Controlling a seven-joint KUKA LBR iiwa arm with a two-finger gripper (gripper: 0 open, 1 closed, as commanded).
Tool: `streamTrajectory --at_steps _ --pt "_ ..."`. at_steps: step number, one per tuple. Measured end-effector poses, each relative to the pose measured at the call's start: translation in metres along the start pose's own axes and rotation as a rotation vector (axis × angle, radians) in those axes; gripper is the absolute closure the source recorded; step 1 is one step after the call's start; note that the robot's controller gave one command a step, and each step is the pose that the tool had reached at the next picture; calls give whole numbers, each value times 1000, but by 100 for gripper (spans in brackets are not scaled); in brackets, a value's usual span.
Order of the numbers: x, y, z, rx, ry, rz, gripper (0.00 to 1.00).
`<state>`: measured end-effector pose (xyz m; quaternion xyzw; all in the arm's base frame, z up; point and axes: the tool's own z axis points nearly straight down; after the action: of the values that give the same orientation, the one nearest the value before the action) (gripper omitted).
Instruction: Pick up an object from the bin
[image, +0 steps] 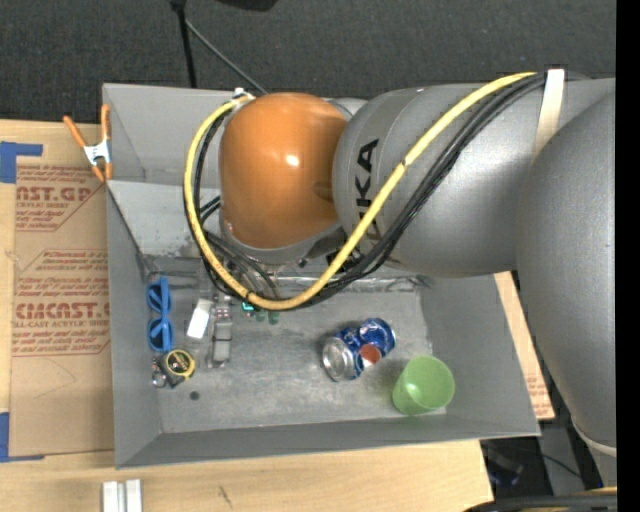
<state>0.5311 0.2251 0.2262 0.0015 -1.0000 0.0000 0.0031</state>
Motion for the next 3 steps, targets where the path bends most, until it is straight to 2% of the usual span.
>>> streamTrajectory --at_steps 1,2,3 --pt "-56 0 127 1 -2 -23 0" --pt "19 -3 119 0 -4 -205 0" --pt "12 -43 112 2 -7 -464 0"
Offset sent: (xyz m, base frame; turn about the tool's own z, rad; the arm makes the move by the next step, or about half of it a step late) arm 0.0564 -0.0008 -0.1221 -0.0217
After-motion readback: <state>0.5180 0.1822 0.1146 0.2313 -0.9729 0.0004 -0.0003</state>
